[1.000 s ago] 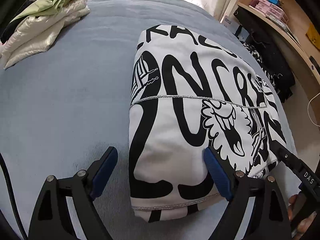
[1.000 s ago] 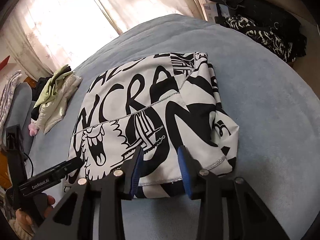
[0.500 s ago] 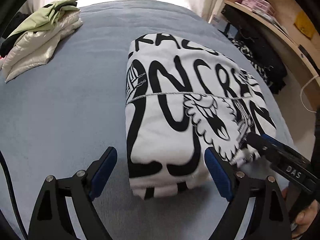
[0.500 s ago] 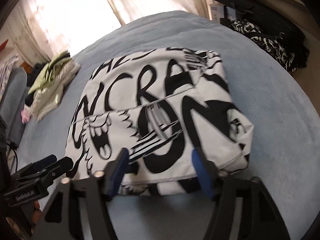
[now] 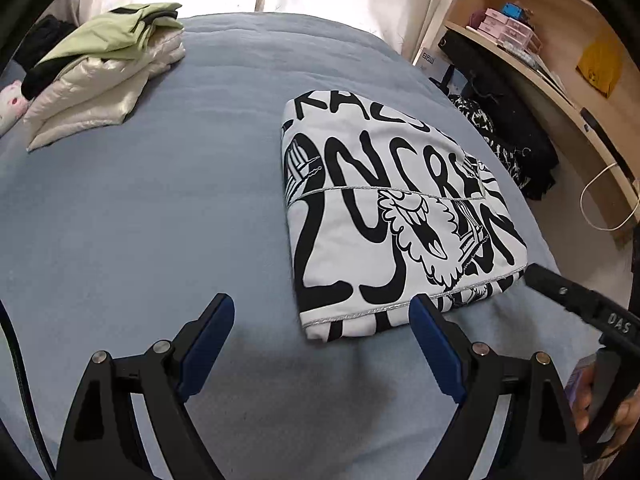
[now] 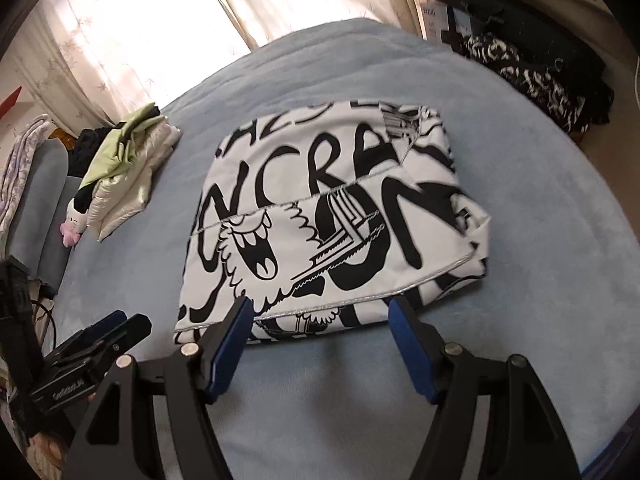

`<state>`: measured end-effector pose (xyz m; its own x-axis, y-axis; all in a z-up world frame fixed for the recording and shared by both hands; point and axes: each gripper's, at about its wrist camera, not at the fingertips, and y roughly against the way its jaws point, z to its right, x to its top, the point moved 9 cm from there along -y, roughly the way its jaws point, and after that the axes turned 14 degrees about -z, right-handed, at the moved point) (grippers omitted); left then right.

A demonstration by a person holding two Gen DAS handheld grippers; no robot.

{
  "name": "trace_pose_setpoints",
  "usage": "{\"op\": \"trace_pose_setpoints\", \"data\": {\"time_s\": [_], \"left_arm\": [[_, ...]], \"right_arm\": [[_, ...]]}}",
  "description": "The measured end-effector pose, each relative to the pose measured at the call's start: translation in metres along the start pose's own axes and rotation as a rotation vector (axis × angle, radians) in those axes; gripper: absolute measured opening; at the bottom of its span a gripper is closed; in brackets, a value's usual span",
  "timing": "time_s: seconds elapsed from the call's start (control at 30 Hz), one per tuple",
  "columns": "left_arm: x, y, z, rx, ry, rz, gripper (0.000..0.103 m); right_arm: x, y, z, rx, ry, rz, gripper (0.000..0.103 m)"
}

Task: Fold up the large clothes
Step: 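Open both tools and pull back from the squared bundle, then grip the bundle sides with both tools and lift it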

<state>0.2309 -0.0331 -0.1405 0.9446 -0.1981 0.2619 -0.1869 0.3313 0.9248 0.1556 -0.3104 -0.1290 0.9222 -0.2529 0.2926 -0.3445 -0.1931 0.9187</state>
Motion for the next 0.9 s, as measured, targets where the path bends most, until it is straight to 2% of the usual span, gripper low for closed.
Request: {"op": "trace_pose_setpoints", "data": {"time_s": [0.3, 0.33, 0.43, 0.47, 0.57, 0.67, 0.9], "left_arm": [[0.019, 0.008, -0.008, -0.05, 0.032, 0.019, 0.088], [0.022, 0.005, -0.007, -0.056, 0.032, 0.013, 0.088], [0.032, -0.007, -0.005, -0.088, 0.043, -0.016, 0.088], [0.036, -0.012, -0.004, -0.099, 0.051, -0.025, 0.088], [0.046, -0.029, -0.001, -0.136, 0.069, -0.051, 0.088], [0.055, -0.046, 0.003, -0.155, 0.074, -0.073, 0.088], [0.067, -0.082, 0.009, -0.141, 0.083, -0.118, 0.088]], "right_arm": [[0.021, 0.015, 0.023, 0.023, -0.019, -0.005, 0.075], [0.024, 0.015, 0.028, 0.024, -0.022, -0.01, 0.078], [0.04, 0.016, 0.044, 0.023, -0.017, -0.003, 0.098], [0.046, 0.017, 0.049, 0.019, -0.01, 0.007, 0.099], [0.064, 0.009, 0.068, 0.013, -0.007, -0.005, 0.1], [0.08, -0.009, 0.085, 0.043, -0.026, -0.042, 0.1], [0.094, -0.05, 0.099, 0.134, -0.036, -0.128, 0.1]]}}
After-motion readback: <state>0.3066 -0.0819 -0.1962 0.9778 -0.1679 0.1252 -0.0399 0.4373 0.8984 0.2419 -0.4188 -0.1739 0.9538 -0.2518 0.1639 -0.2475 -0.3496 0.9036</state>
